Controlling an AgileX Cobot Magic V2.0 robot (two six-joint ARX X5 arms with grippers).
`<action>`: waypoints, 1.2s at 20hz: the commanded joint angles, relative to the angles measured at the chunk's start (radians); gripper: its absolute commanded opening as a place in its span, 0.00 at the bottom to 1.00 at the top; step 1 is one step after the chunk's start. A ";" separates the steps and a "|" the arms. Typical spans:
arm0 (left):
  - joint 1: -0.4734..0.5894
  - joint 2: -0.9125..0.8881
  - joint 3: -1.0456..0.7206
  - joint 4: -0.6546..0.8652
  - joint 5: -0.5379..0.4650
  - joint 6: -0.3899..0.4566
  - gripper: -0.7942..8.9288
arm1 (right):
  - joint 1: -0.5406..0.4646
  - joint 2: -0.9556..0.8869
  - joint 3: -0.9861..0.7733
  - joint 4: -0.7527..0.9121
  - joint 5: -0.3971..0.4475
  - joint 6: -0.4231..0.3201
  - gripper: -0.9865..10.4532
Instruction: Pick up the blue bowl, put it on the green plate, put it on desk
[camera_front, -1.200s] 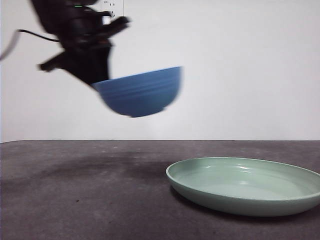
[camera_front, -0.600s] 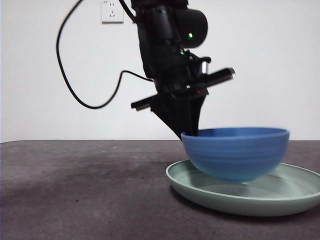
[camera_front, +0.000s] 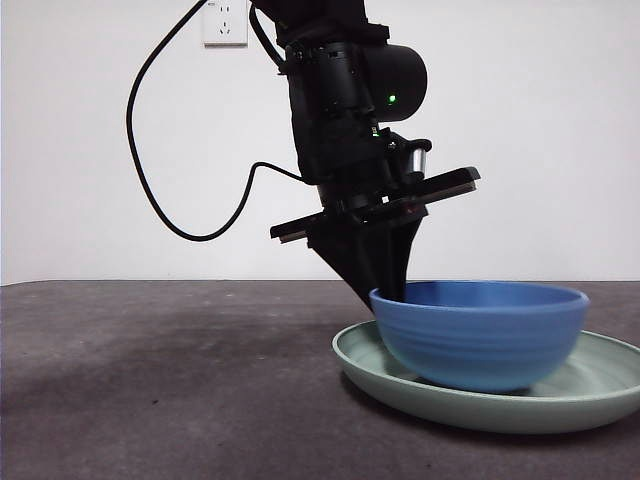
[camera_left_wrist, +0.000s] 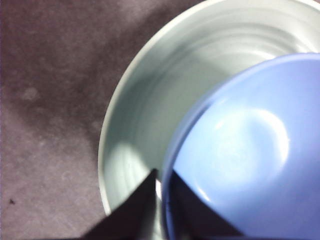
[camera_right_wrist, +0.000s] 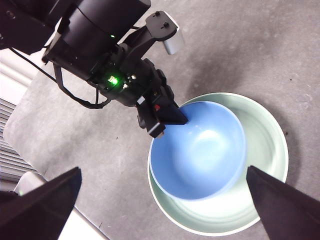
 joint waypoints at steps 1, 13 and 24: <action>-0.011 0.032 0.044 0.005 -0.002 -0.012 0.36 | 0.000 0.004 0.019 0.006 -0.002 -0.013 0.58; 0.002 -0.022 0.463 -0.493 -0.124 0.121 0.80 | 0.000 0.004 0.019 0.006 -0.002 -0.038 0.58; 0.016 -0.701 -0.042 -0.385 -0.124 0.156 0.80 | 0.000 0.004 0.019 -0.011 -0.003 -0.039 0.58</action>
